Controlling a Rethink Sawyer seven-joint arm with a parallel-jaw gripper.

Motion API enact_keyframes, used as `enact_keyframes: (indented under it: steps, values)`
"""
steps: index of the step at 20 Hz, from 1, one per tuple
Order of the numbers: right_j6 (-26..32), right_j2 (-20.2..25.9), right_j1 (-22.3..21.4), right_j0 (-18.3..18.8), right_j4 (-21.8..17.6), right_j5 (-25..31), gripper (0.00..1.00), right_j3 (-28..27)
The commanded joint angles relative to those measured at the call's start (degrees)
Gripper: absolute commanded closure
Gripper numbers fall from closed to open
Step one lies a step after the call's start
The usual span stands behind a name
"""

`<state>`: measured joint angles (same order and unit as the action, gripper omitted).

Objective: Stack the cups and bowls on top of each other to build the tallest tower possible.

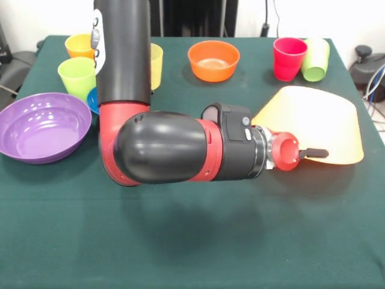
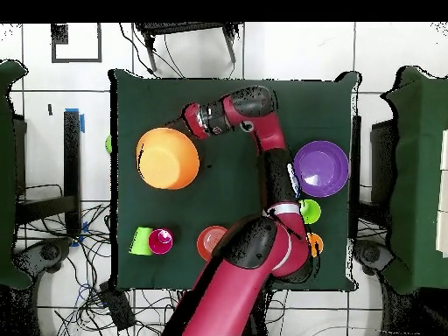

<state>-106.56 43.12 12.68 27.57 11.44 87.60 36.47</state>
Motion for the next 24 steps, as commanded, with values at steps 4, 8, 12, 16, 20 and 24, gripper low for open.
enact_keyframes:
  steps: [4, 8, 12, 16, 20, 24]
  values:
    - [-1.5, -3.5, -6.9, -2.3, -5.7, -3.5, 0.00, -3.8]
    - [-1.6, -3.8, -8.3, -2.6, -7.4, -3.7, 0.00, -4.7]
    - [-0.8, -4.5, -11.3, -2.7, -9.1, -7.8, 0.00, -3.4]
    - [0.7, -5.7, -14.6, -2.2, -10.7, -14.6, 0.00, 0.1]
    - [1.9, -5.4, -14.2, -2.5, -12.1, -15.6, 0.00, -1.9]
    - [4.0, -4.1, -11.3, -2.9, -13.2, -14.9, 0.00, -6.1]
